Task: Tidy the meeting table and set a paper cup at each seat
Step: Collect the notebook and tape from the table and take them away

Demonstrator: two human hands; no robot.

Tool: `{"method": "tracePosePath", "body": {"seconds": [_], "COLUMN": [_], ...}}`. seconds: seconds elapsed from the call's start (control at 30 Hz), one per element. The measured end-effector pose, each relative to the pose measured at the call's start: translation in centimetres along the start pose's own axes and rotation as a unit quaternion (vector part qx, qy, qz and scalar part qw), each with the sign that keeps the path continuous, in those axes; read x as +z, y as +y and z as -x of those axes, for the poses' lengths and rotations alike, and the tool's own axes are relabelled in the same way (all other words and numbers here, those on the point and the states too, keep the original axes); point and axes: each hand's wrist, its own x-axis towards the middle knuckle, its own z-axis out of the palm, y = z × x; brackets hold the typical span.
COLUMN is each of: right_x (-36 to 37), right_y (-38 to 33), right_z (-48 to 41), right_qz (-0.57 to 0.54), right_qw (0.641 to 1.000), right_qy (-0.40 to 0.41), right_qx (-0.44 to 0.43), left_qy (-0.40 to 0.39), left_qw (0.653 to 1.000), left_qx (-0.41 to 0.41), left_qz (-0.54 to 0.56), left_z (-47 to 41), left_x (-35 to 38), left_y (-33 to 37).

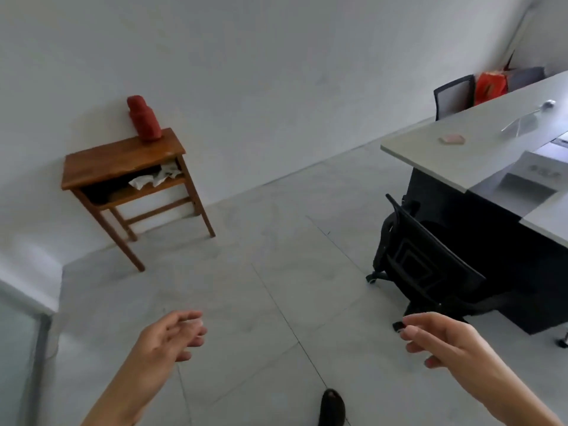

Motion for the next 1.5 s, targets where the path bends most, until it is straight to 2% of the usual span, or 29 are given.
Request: {"method": "tracePosePath", "body": {"seconds": [0.23, 0.37, 0.53, 0.73, 0.87, 0.97, 1.07, 1.2, 1.33, 1.43, 1.5], "right_x": [-2.4, -3.3, -3.4, -1.3, -1.3, -2.3, -3.4, -6.2, -10.0, -12.8, -15.0], "right_y": [-7.5, -11.7, -14.4, -19.4, -25.2, -26.6, -26.4, -25.8, -26.4, -28.7, -30.3], "right_z": [-17.4, -25.7, -35.6, -48.3, -55.0, -59.4, -64.0, -71.6, -80.8, -87.7, -92.2], "right_qz": [-0.007, 0.016, 0.024, 0.036, 0.035, 0.023, 0.013, -0.006, -0.021, -0.022, -0.021], "right_qw": [0.999, 0.999, 0.999, 0.998, 0.998, 0.996, 0.995, 0.992, 0.986, 0.986, 0.987], "right_qy": [0.020, -0.001, 0.032, 0.053, 0.055, 0.085, 0.090, 0.104, 0.149, 0.150, 0.152], "right_qx": [-0.032, -0.042, -0.017, 0.005, -0.010, -0.003, 0.041, 0.076, 0.075, 0.066, 0.055], "left_qy": [0.007, -0.002, -0.015, -0.022, -0.064, -0.111, -0.149, -0.164, -0.192, -0.243, -0.241], "left_qw": [0.999, 0.999, 0.997, 0.998, 0.997, 0.993, 0.988, 0.986, 0.980, 0.967, 0.967], "left_qx": [-0.004, -0.026, -0.058, -0.035, 0.011, 0.038, 0.040, 0.040, 0.042, 0.053, 0.067], "left_qz": [0.036, 0.031, 0.039, 0.055, 0.038, 0.013, -0.002, -0.011, -0.033, -0.056, -0.054], "left_z": [-15.9, -23.9, -35.7, -52.5, -62.4, -68.9, -74.9, -83.1, -90.7, -95.6, -99.4], "left_x": [3.0, 4.5, 5.2, 4.9, 6.2, 8.6, 11.0, 15.1, 20.7, 24.6, 27.1], "left_y": [8.3, 10.5, 12.7, 17.7, 23.0, 25.9, 28.1, 31.4, 36.0, 41.7, 44.7]}}
